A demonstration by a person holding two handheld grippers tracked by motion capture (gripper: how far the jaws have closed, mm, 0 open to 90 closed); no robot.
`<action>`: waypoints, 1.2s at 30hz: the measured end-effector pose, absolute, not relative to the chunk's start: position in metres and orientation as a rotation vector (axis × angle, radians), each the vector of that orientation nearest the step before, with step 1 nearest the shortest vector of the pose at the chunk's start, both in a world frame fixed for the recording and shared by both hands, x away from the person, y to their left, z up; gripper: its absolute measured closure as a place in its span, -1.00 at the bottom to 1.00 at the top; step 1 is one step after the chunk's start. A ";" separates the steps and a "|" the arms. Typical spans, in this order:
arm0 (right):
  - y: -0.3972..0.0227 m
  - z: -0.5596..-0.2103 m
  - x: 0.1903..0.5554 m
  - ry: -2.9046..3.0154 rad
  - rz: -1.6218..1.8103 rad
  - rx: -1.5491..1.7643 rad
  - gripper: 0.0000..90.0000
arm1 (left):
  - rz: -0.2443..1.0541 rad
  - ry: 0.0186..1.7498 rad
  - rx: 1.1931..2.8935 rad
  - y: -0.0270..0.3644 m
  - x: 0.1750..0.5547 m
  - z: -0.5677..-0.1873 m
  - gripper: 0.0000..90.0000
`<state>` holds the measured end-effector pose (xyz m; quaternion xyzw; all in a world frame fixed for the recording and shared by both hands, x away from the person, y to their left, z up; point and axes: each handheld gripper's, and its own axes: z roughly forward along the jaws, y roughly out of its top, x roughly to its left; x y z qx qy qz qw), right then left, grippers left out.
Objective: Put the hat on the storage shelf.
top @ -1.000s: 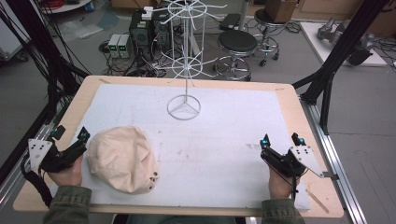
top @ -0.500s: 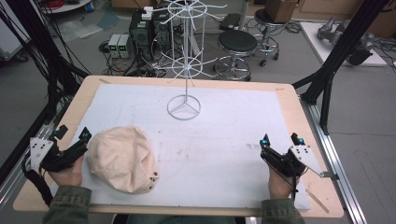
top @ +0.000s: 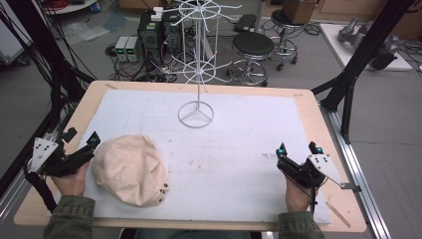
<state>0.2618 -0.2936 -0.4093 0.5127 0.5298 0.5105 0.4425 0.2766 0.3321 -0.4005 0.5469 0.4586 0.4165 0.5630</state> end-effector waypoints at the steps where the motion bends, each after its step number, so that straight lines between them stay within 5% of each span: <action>1: -0.294 -0.409 0.262 1.312 1.273 1.268 -0.90 | 0.979 1.075 1.293 0.332 0.278 -0.399 -0.48; 36: -0.292 -0.409 0.264 1.318 1.284 1.266 -0.90 | 0.742 0.929 1.641 0.312 0.330 -0.367 -0.43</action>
